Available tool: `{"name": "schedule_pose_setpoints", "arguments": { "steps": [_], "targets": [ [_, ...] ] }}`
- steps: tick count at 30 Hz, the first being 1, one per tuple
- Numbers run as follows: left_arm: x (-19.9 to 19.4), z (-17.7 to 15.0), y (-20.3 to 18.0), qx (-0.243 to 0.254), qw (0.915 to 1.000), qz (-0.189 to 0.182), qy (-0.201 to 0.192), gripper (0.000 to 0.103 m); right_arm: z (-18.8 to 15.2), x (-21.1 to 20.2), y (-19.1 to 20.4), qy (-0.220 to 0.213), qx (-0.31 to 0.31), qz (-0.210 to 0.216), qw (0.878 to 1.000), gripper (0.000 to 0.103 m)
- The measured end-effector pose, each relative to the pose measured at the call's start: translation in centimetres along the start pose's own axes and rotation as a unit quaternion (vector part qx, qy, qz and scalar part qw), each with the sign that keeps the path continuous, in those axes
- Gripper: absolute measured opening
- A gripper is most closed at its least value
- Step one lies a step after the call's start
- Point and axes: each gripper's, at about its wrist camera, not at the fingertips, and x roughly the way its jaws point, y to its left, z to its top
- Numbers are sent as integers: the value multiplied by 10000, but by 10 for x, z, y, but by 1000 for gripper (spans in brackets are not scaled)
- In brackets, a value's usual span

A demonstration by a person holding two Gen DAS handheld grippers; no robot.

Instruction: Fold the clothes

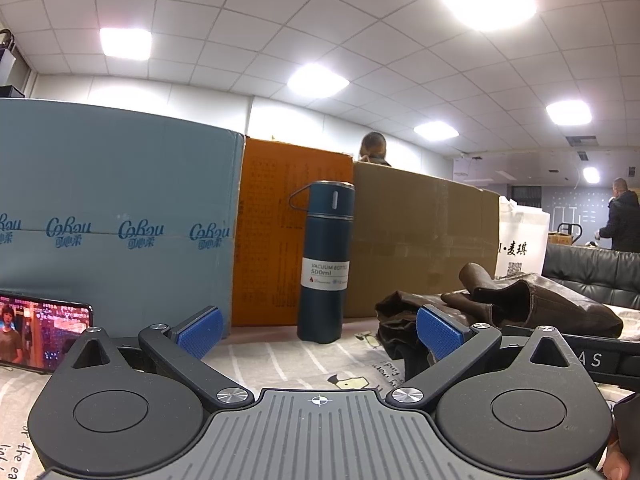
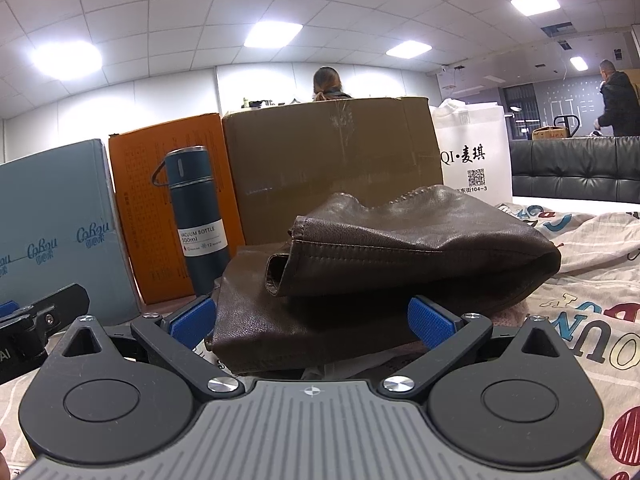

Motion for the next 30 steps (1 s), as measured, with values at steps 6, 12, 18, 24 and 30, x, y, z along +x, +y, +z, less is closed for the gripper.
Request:
{"name": "schedule_pose_setpoints", "arguments": {
  "steps": [6, 12, 18, 24, 30],
  "targets": [
    [-3, 0, -1, 26, 10000, 19, -59, 103, 0, -1, -3, -36, 107, 5, 9999, 103],
    [-7, 3, -4, 122, 9998, 69, -138, 103, 2, -7, -3, -165, 177, -122, 9996, 103],
    [-15, 9, -9, 167, 9995, 5, -261, 103, 7, -17, 1, -294, 142, -331, 9989, 103],
    [-27, 17, -16, 198, 9988, -58, -438, 103, 18, -39, 8, -394, 233, -560, 9974, 103],
    [-43, 28, -19, 122, 9979, -112, -623, 103, 29, -68, 12, -549, 273, -746, 9953, 103]
  ]
}}
